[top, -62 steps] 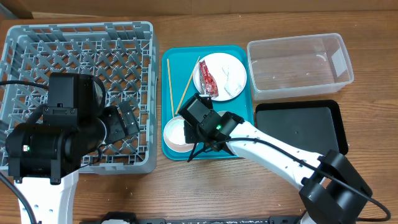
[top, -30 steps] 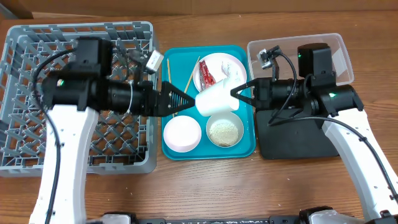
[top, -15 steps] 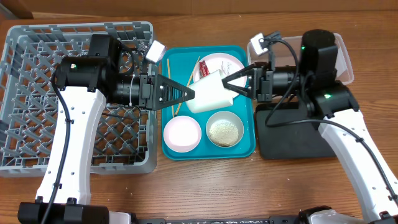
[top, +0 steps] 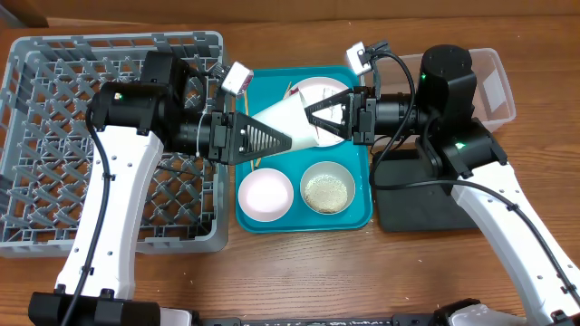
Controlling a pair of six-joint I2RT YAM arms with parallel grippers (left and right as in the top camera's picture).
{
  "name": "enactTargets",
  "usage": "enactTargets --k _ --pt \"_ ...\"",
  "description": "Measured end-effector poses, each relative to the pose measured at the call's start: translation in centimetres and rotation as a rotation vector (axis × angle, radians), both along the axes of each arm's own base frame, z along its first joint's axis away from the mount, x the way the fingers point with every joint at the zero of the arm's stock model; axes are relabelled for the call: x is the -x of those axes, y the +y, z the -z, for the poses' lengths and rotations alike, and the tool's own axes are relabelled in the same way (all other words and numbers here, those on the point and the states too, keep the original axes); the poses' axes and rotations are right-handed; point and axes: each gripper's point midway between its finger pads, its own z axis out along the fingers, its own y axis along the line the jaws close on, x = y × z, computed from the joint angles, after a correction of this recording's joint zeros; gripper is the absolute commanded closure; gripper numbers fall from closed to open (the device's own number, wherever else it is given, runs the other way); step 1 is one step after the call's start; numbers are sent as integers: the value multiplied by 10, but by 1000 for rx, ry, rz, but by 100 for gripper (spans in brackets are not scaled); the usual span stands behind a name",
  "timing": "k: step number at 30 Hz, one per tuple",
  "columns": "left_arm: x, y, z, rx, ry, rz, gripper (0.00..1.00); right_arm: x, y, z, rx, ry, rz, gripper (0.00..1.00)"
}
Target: Sort waste into correct bins and load items into the dishwasher
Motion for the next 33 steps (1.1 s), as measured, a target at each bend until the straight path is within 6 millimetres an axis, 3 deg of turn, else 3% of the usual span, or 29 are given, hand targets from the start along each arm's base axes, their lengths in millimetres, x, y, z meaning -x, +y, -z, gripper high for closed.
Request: enactTargets --k 24,28,33 --pt "-11 13 0 2 -15 -49 17 0 -10 9 11 119 5 96" --pt "-11 12 0 3 -23 -49 1 -1 -10 8 10 118 5 96" --pt "-11 12 -1 12 -35 -48 0 2 -10 -2 -16 50 -24 96"
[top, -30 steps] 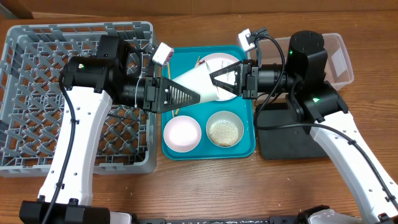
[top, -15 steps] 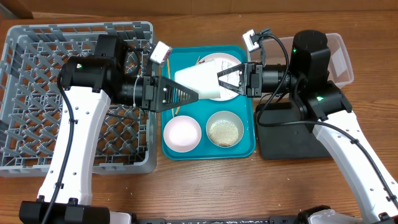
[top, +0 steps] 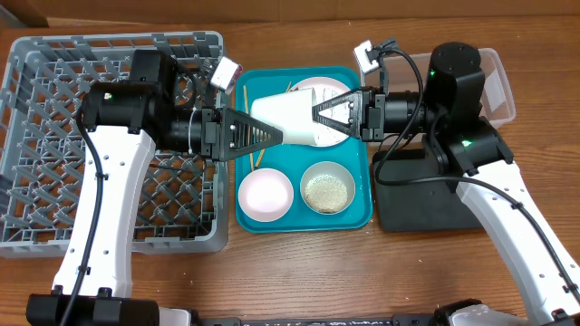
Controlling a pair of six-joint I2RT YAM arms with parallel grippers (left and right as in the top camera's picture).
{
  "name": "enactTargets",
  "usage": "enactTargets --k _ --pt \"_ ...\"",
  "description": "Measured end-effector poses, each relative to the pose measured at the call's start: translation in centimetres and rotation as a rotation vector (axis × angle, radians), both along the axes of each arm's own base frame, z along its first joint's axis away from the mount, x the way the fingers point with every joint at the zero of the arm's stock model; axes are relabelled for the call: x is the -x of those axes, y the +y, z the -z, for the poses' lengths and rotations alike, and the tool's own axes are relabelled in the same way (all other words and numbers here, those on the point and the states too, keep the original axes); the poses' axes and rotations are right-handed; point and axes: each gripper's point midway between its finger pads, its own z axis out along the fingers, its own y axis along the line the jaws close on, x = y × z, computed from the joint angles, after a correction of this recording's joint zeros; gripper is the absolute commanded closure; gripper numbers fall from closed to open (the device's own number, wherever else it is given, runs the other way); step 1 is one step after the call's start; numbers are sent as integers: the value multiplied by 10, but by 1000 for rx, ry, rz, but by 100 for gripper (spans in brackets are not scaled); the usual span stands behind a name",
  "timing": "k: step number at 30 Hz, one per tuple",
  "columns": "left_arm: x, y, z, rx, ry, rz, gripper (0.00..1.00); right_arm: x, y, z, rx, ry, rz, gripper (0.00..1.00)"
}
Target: Sort waste into correct bins and load items into the dishwasher
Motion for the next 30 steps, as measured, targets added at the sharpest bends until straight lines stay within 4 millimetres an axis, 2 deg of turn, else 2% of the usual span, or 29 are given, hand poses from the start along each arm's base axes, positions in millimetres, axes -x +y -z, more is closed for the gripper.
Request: enactTargets --k 10,15,26,28,30 --pt "0 0 -2 10 -3 1 5 8 0 -3 -14 5 -47 96" --pt "-1 0 -2 13 -13 2 7 9 -1 5 5 74 -41 96" --pt "-1 0 -1 7 -19 1 26 5 -2 10 20 93 -14 96" --pt "-1 0 -1 3 -20 0 27 6 -2 10 19 94 -17 96" --pt "-2 0 0 0 -24 0 20 6 -2 10 20 95 -17 96"
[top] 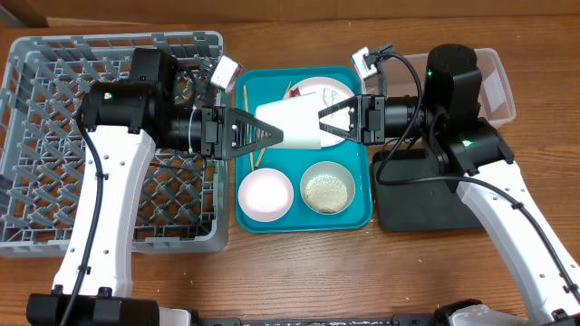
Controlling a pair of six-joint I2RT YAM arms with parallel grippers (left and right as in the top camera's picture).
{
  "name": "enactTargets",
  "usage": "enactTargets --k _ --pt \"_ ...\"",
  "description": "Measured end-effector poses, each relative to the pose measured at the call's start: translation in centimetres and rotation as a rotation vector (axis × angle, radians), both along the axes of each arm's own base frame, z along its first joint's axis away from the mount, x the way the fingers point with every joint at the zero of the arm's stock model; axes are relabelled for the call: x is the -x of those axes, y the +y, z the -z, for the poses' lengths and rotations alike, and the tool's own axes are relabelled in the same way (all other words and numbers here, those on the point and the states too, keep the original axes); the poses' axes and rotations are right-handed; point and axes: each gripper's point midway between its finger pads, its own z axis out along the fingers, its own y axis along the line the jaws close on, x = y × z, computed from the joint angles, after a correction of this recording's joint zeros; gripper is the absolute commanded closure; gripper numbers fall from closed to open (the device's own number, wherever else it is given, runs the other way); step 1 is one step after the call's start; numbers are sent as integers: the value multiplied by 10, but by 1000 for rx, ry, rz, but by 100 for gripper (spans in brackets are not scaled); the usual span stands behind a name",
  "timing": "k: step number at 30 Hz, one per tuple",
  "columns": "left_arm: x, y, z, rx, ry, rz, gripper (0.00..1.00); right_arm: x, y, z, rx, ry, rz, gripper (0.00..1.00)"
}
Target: Sort waste into correct bins and load items into the dishwasher
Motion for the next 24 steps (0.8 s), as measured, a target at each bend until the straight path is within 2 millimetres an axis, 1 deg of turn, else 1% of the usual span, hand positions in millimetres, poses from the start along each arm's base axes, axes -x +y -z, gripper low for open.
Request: enactTargets --k 1,4,8,10,12,13,16,22,23,24 --pt "0 0 0 0 -3 0 17 0 0 0 0 1 0 96" --pt "0 0 0 2 -7 0 12 0 0 1 2 5 1 96" --pt "0 0 0 2 -6 0 10 0 0 3 8 19 4 96" --pt "0 0 0 2 -8 0 12 0 0 3 9 20 4 96" --pt "-1 0 0 2 -11 0 17 0 0 3 8 20 4 96" --pt "-1 0 0 2 -14 0 22 0 0 3 8 20 3 96" --pt "-1 0 0 -2 -20 0 27 1 0 3 7 20 1 96" --pt "-3 0 1 -8 -33 -2 32 2 0 2 5 19 -5 96" --pt "-3 0 1 -8 -33 -4 32 2 0 2 5 20 -5 92" --pt "-3 1 1 -8 -33 -6 32 2 0 2 5 19 -6 82"
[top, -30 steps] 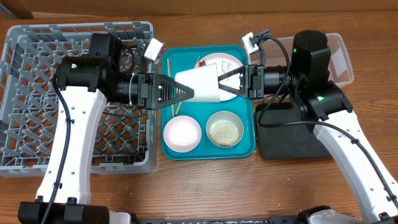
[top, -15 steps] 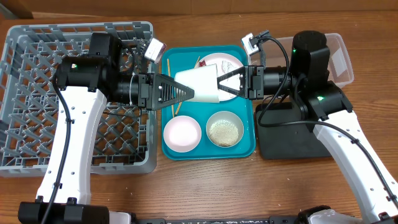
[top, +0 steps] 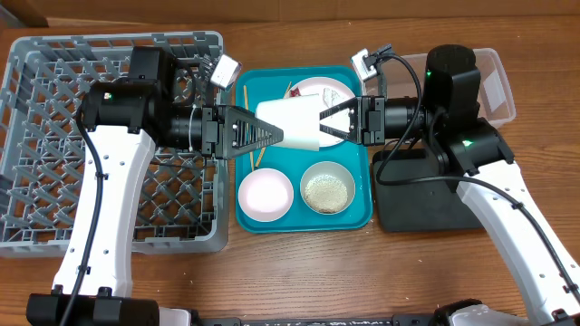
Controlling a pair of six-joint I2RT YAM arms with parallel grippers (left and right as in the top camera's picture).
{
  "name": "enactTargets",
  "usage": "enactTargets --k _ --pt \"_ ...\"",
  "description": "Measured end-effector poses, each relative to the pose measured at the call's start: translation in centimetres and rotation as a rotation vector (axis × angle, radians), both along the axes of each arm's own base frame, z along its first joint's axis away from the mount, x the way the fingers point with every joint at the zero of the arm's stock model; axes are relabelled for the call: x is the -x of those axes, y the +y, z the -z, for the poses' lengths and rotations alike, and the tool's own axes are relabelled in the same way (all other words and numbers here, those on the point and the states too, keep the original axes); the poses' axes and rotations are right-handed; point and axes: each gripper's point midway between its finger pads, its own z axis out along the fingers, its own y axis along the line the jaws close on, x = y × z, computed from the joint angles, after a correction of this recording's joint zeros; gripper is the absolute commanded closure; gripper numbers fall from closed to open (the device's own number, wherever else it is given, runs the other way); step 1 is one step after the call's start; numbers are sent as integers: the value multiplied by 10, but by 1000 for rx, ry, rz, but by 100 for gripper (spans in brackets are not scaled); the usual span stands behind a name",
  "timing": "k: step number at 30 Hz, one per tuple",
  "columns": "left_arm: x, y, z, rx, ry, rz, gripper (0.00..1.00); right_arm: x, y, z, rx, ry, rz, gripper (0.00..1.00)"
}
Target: Sort waste into correct bins and load items into the dishwasher
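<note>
A white cup point(top: 290, 125) lies on its side in the air above the teal tray point(top: 362, 213), held between my two grippers. My left gripper point(top: 277, 136) reaches in from the left and is shut on the cup's left end. From the right, my right gripper point(top: 320, 121) has its fingertips closed on the cup's right end. A white plate point(top: 319, 89) sits at the back of the tray, partly hidden by the cup. In front are a pale pink bowl point(top: 265, 194) and a bowl of grains point(top: 327, 188). The grey dish rack point(top: 54, 118) stands at the left.
A black bin point(top: 421, 199) lies right of the tray under my right arm. Behind it at the far right stands a clear plastic container point(top: 497, 86). Thin wooden sticks point(top: 243, 95) lie on the tray's left side. Bare wooden table runs along the front.
First the cup hung tilted at my left gripper's tip, with my right gripper just over it. Then both grippers had drawn slightly apart with the cup between them. It then turned more level and has stayed there, held at both ends.
</note>
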Motion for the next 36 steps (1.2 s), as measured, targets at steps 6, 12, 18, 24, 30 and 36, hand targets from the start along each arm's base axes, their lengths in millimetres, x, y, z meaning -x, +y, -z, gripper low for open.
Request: enactTargets --k 6,12,18,24,30,36 --pt "0 0 -2 12 -3 2 40 -1 0 3 9 8 10 13" --pt "0 0 -1 5 1 -1 47 -1 -1 5 15 26 10 4" --pt "-9 18 7 -40 34 -70 44 0 -2 13 36 79 23 3" --pt "-11 32 4 -67 8 -127 44 -2 -2 16 48 77 37 3" --pt "-1 60 13 -239 54 -265 45 2 -6 37 111 174 65 3" --pt "13 109 66 -674 267 -501 46 6 -20 92 336 346 206 2"
